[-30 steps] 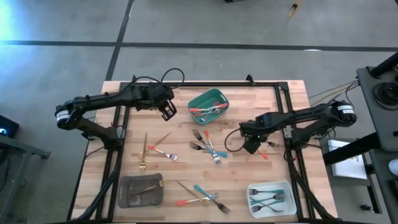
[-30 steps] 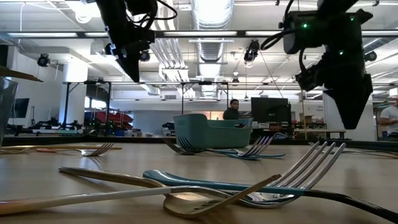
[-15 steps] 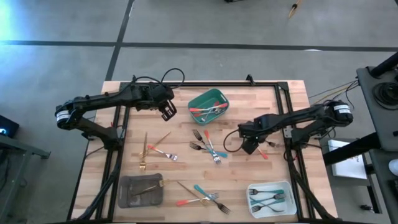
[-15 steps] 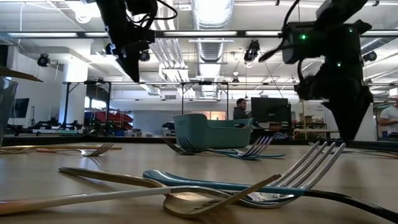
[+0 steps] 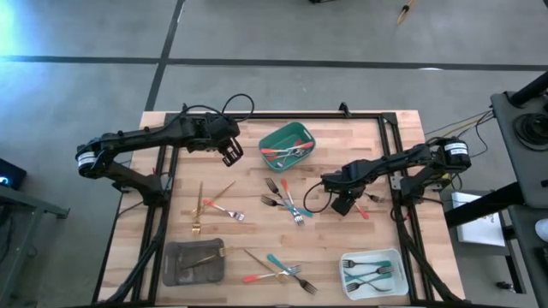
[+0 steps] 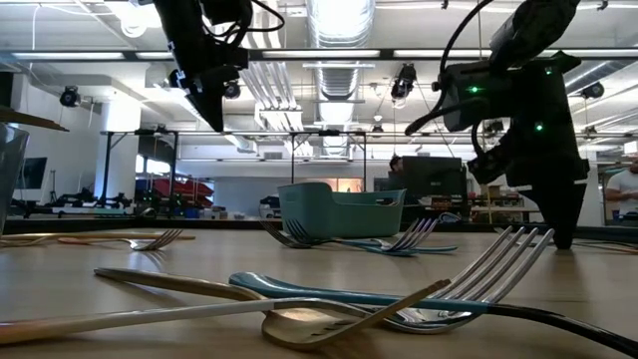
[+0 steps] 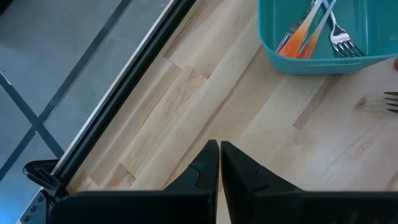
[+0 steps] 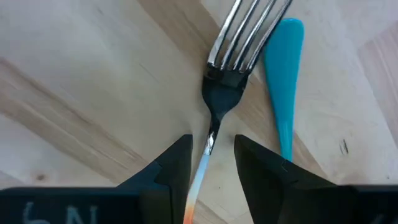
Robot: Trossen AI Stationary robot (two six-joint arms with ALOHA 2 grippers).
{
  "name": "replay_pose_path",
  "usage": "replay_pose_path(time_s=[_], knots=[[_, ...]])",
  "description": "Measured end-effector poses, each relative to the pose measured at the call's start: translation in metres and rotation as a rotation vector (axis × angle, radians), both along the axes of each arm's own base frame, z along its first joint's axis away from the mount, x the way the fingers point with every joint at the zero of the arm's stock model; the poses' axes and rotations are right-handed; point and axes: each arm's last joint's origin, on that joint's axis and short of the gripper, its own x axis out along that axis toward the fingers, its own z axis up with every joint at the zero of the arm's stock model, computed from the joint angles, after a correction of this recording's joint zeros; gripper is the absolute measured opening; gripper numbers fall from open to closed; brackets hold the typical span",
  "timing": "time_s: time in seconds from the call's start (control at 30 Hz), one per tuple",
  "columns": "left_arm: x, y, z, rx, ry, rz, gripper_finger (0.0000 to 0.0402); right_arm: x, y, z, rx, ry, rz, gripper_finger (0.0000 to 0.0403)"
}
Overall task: Sort silverware by color (type)
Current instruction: Put the orange fork into the green bin
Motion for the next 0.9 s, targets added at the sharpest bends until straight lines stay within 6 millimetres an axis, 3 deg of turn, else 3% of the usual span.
replay_pose_path(time_s=[0.3, 0.53, 0.77, 0.9], knots=[[0.0, 0.0, 0.0, 0.0, 0.001, 0.0, 0.0, 0.001, 0.0, 0.0, 0.018, -0.017, 0.035, 0.0022], [0.0, 0.0, 0.0, -0.003, -0.003, 0.008, 0.0, 0.005, 0.001, 0.009, 0.059, -0.054, 0.035, 0.0011], [0.0, 0.0, 0.0, -0.003, -0.004, 0.009, 0.0, 0.026, 0.001, 0.054, 0.065, -0.265, 0.132, 0.001], [0.0, 0.0, 0.0, -0.005, -0.01, 0.016, 0.0, 0.044, -0.002, 0.084, -0.048, -0.409, 0.299, 0.001]])
